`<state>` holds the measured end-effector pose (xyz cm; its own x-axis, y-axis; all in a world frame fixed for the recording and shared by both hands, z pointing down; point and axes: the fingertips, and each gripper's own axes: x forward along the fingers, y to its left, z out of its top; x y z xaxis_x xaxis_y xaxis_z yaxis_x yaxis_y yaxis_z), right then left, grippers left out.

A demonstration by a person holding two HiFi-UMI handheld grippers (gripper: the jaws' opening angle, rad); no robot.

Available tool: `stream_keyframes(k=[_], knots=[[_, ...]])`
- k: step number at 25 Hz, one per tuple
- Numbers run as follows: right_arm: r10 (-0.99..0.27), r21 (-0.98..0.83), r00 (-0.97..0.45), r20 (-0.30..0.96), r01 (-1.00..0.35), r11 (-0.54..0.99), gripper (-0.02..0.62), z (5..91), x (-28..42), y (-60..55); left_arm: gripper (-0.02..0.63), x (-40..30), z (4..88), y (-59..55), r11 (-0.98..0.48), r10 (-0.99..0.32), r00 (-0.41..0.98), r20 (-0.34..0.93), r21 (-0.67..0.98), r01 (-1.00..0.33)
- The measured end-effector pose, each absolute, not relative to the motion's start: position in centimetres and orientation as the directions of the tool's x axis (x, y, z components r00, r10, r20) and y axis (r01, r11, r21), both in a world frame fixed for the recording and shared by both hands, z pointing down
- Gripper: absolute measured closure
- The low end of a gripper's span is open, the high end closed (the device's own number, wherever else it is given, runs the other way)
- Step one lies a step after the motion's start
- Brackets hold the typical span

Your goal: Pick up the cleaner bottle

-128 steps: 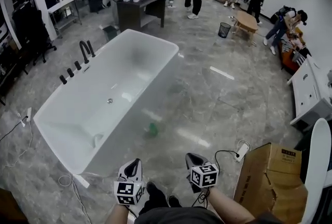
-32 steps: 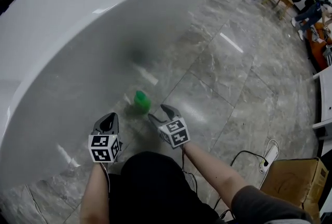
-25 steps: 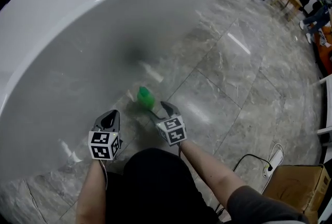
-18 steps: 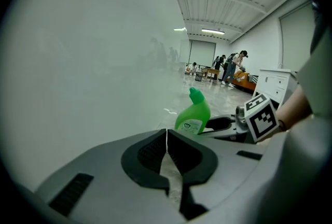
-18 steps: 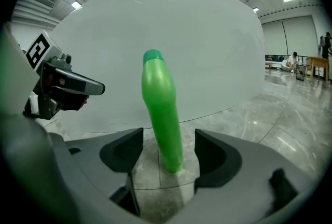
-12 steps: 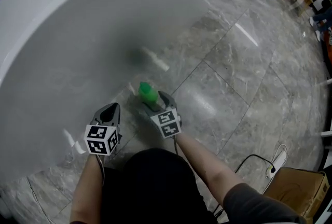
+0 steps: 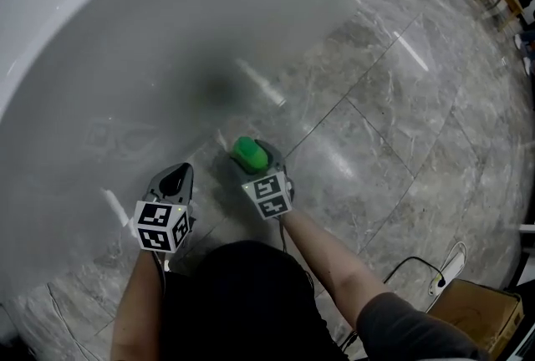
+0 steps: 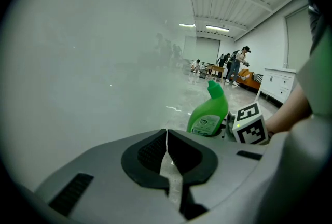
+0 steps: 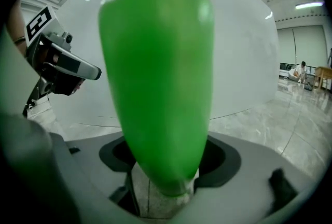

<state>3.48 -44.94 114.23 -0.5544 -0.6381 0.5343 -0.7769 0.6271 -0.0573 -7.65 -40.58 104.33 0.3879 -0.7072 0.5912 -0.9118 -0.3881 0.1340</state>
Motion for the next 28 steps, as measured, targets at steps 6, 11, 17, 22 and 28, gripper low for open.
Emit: stream_keyframes(k=[6,11,17,22,28], knots=[[-0.644,-0.032,-0.529,0.552,-0.785,0.618,0.284,115.3,3.4,-45.3,0.589,-8.2,104.9,-40.3,-0.358,-0.708,0.374,0.598,0.152,-0.921],[-0.647,-0.011,-0.506,0.570,-0.793,0.610,0.374,115.2,3.5,-45.3,0.589,-8.1,104.6,-40.3,-0.348,-0.713,0.373,0.593,0.162,-0.923],[-0.616,-0.142,-0.510,0.600,-0.826,0.546,0.390,115.1,4.2,-46.0,0.589,-7.7,103.9,-40.3,-0.359,-0.718,0.385,0.580,0.164,-0.919],[-0.614,-0.388,-0.552,0.564,-0.834,0.393,0.394,114.7,5.4,-46.8,0.589,-7.8,103.7,-39.6,-0.369,-0.709,0.386,0.590,0.155,-0.916],[-0.632,-0.648,-0.630,0.452,-0.718,0.253,0.399,112.6,6.8,-46.1,0.589,-7.1,102.7,-39.2,-0.387,-0.718,0.399,0.571,0.150,-0.910]])
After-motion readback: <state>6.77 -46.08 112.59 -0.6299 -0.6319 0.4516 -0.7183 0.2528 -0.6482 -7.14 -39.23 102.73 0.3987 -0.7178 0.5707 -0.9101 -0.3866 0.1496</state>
